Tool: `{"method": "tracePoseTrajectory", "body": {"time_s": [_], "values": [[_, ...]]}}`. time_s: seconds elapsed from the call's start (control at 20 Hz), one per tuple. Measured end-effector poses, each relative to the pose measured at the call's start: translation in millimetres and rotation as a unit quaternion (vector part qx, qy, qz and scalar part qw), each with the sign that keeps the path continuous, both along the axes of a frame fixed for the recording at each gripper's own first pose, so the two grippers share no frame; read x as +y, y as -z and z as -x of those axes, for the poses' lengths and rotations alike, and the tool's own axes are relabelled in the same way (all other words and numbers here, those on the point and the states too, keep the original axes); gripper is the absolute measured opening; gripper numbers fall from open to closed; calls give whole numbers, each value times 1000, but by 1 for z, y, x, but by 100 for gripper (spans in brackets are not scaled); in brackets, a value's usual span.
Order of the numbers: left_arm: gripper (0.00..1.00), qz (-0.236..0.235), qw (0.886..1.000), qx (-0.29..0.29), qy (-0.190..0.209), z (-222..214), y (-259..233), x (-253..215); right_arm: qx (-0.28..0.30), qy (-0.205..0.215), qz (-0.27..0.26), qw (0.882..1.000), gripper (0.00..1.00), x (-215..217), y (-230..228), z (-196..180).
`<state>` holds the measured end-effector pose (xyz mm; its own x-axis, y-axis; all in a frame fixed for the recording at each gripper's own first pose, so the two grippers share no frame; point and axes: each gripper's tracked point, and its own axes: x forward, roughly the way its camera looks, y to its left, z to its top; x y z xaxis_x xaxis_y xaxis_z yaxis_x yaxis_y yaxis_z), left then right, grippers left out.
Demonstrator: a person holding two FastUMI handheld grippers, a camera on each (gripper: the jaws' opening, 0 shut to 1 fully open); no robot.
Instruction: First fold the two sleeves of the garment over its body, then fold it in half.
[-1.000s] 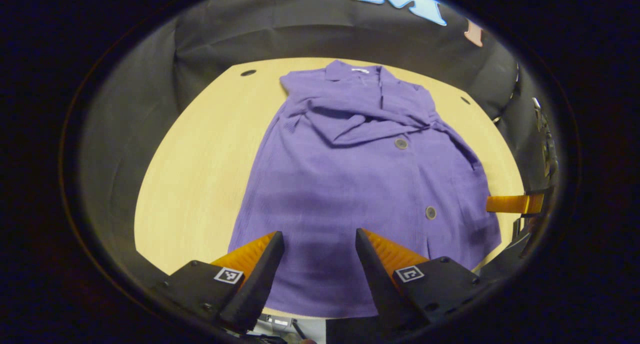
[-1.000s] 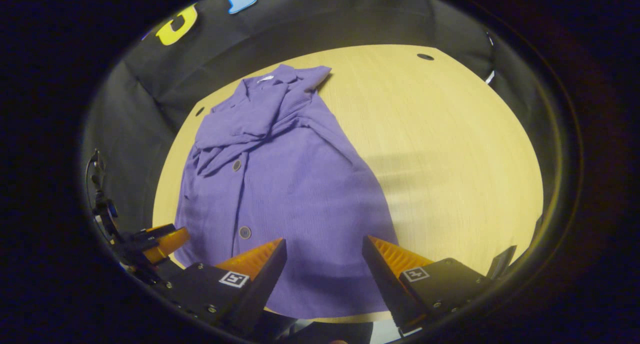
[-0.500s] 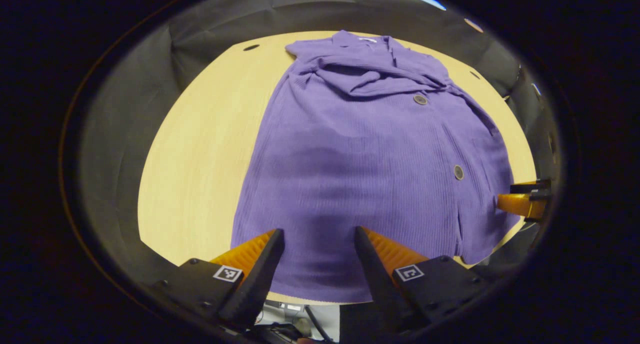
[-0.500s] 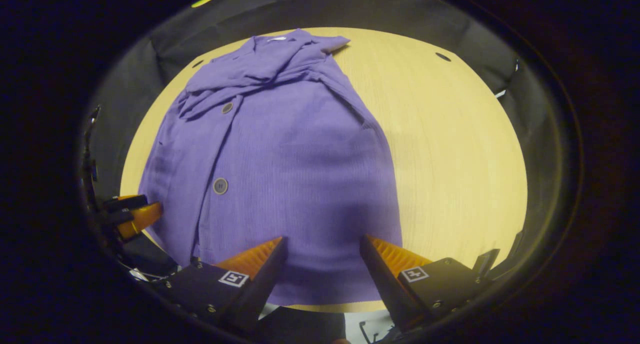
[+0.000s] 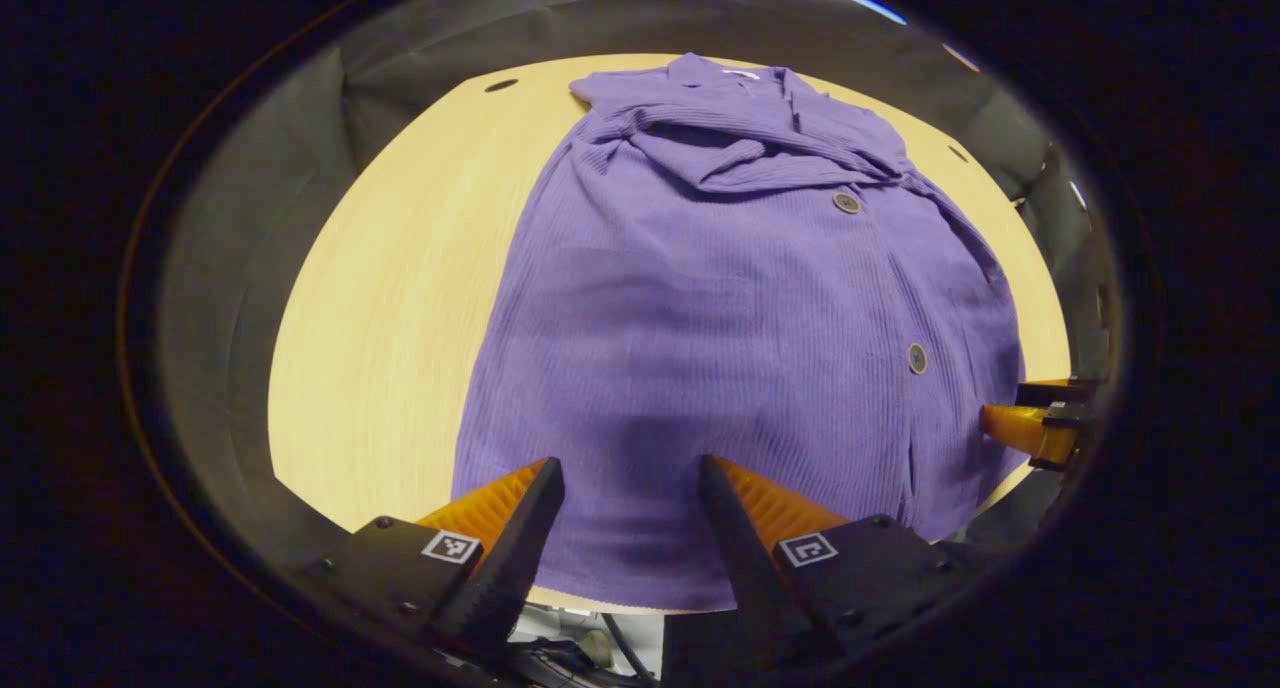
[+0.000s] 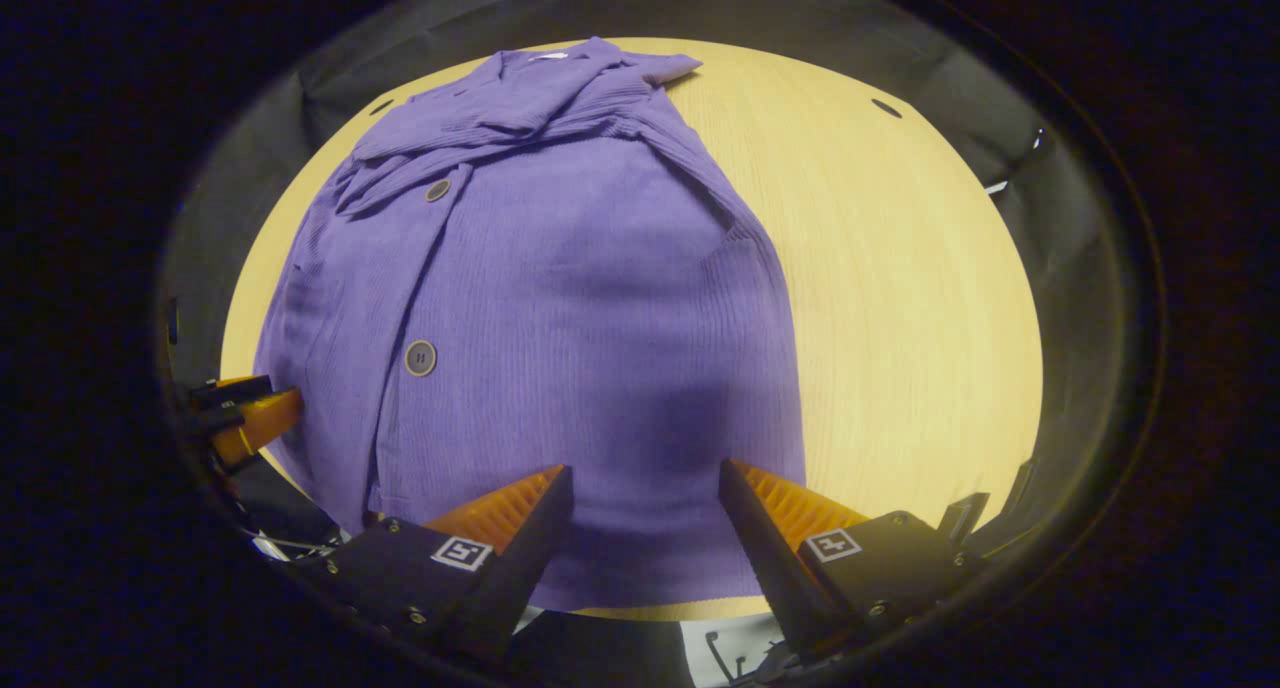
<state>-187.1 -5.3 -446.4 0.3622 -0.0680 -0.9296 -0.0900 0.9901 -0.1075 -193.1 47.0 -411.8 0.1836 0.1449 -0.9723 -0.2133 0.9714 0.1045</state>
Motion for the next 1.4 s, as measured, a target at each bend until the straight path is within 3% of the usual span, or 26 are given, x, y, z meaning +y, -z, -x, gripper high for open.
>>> {"method": "tracePoseTrajectory", "body": {"time_s": [0.05,0.15,0.2,0.25,0.3,0.35,0.45,0.6,0.65,0.9,1.4], "values": [[81,-1,1000,-6,6,-5,1,-7,-1,2,1,1000,93,0,0,1],[58,0,1000,-17,20,-14,0,-17,-4,5,-6,1000,94,4,-1,2],[48,-2,1000,-16,22,-14,0,-20,-7,14,-11,1000,87,4,0,-1],[38,-2,1000,-13,25,-13,0,-19,-5,18,-14,1000,71,5,2,0],[36,9,1000,-23,14,-9,0,-21,-2,19,-13,1000,69,5,2,-2],[16,11,1000,-16,-1,-16,-1,-23,-10,33,-37,999,69,10,-2,-6],[14,9,1000,-17,0,-19,1,-23,2,74,-69,995,13,13,0,-6],[6,4,999,-34,7,-16,-6,-22,2,103,-96,990,12,13,1,-13],[7,-2,999,-37,9,-15,-3,-23,-8,106,-97,990,2,14,0,-12],[6,2,999,-52,-3,-31,-10,-25,-26,100,-84,991,1,13,-10,-25],[7,17,994,-111,-11,-133,-53,-23,-108,110,-128,980,1,41,-70,-137]]}}
